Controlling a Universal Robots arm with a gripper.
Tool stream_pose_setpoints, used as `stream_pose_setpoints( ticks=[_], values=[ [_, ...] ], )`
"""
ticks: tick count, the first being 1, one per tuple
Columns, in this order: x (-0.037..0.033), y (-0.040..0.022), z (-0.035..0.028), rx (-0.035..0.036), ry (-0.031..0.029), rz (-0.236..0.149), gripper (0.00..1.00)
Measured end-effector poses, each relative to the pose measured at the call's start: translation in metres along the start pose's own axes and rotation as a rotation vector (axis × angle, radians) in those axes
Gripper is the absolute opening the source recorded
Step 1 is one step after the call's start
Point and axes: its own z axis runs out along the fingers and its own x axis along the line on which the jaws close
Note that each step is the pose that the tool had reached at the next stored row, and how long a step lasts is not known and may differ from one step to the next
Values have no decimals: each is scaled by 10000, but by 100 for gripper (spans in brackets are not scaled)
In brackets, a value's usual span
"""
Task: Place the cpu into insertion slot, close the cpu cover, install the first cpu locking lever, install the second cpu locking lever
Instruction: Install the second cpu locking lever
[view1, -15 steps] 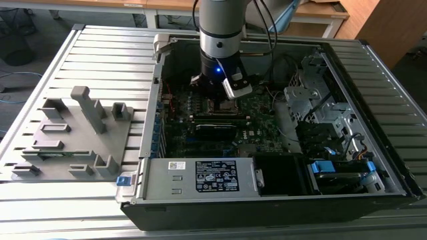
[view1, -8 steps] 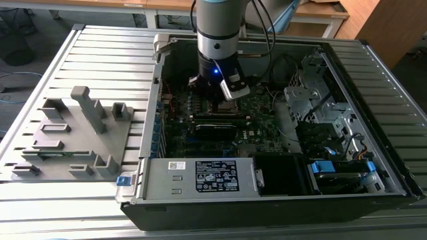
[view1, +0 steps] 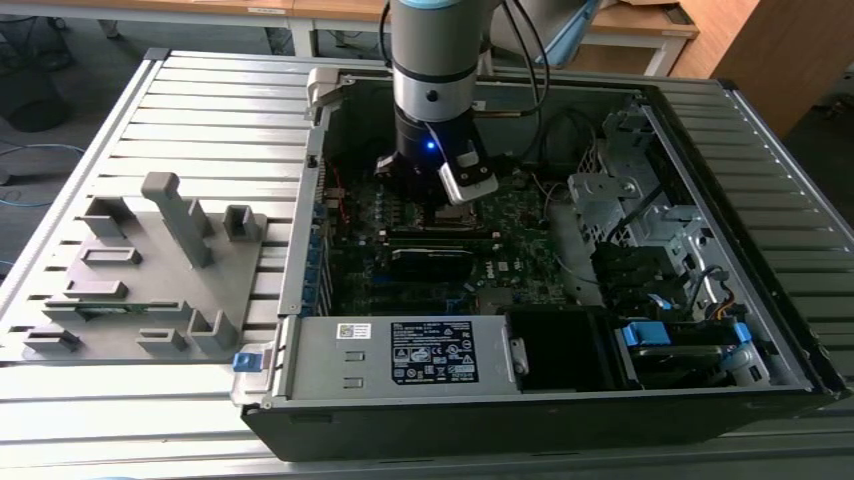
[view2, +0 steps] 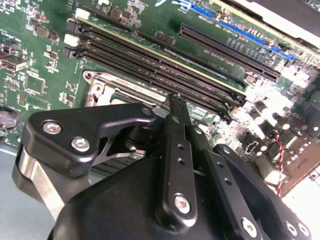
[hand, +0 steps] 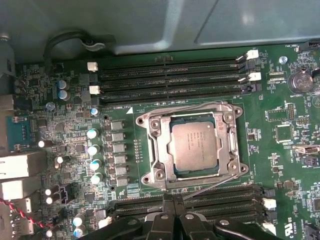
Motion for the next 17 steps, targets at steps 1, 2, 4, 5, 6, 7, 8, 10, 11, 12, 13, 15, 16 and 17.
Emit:
stream_pose_setpoints(
  ticks=[1,2,4,5,6,7,8,10,11,12,13,15,16,17],
  values=[
    [0,0,1,0,0,0,11],
    [0,1,6,0,-2,0,11],
    [1,0,19,3,-1,-1,11],
    [2,0,27,4,-1,0,11],
    [2,0,34,8,-2,-1,11],
    [2,0,41,16,-2,-1,11],
    [3,-1,49,20,-3,-2,11],
    [4,-1,63,38,-5,-2,11],
    [4,-1,65,40,-5,-2,11],
    [4,-1,65,42,-4,-3,11],
    [4,-1,65,43,-4,-3,11],
    [4,-1,66,40,-6,-3,11],
    [7,-1,69,38,-7,-2,11],
    [15,-2,72,38,-7,-2,11]
  ],
)
